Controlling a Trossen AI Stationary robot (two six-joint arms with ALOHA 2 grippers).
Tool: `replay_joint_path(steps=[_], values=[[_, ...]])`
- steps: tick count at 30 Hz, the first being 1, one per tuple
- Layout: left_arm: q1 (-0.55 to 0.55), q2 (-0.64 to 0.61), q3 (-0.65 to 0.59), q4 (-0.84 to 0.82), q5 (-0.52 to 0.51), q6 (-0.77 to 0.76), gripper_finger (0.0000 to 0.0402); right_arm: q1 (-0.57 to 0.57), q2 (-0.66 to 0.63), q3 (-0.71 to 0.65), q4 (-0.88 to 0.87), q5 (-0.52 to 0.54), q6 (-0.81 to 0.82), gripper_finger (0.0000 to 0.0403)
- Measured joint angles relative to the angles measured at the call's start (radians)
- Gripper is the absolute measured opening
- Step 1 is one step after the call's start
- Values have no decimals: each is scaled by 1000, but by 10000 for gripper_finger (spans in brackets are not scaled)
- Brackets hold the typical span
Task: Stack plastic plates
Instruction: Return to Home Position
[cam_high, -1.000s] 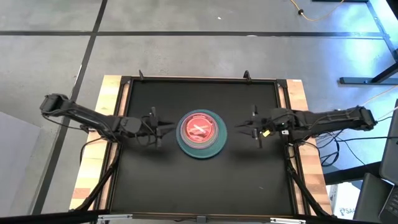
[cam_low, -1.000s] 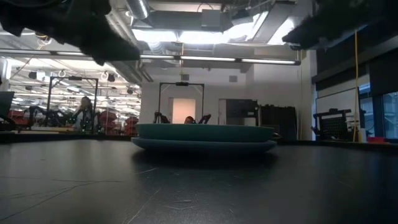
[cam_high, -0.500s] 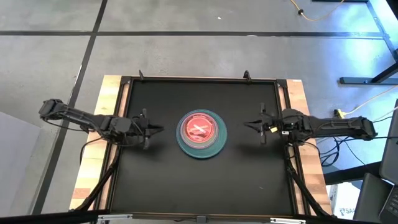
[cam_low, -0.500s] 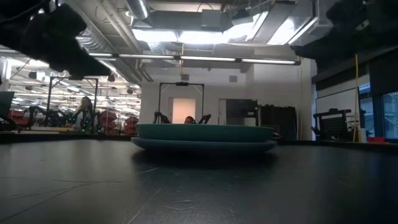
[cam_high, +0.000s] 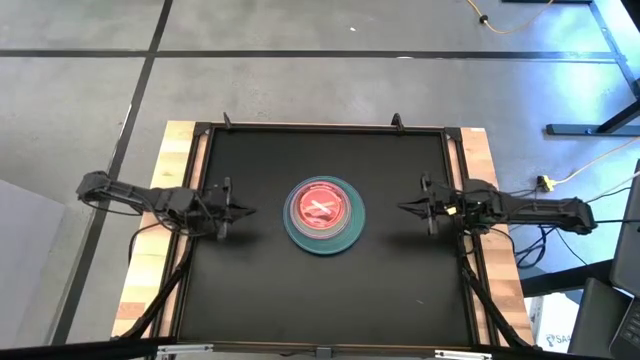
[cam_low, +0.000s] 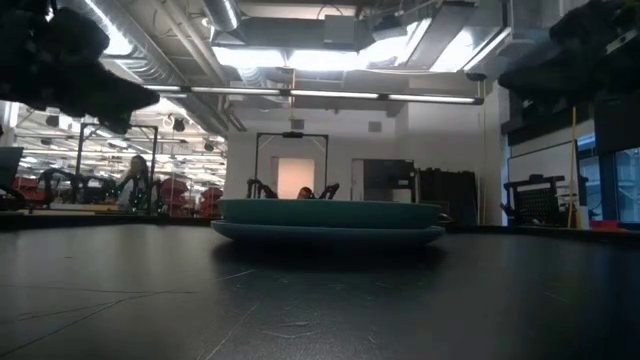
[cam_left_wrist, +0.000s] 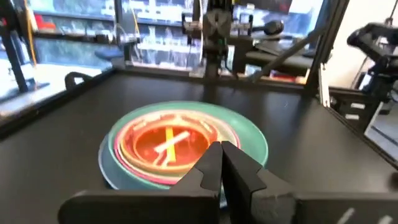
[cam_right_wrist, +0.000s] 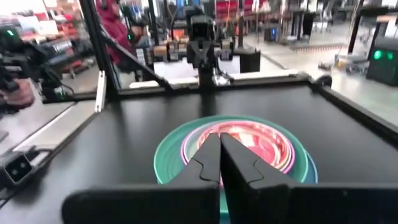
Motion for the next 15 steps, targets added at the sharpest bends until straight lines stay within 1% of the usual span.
replay_joint_path(steps=[8, 11, 15], values=[[1, -126, 0, -10, 14, 46, 1, 0, -167, -71, -3, -1, 19, 1], [1, -159, 0, -10, 14, 64, 2, 0, -220, -100, -3, -31, 35, 1], [8, -160, 0, -9, 7, 67, 1, 0, -262, -122, -18, -53, 38, 1]])
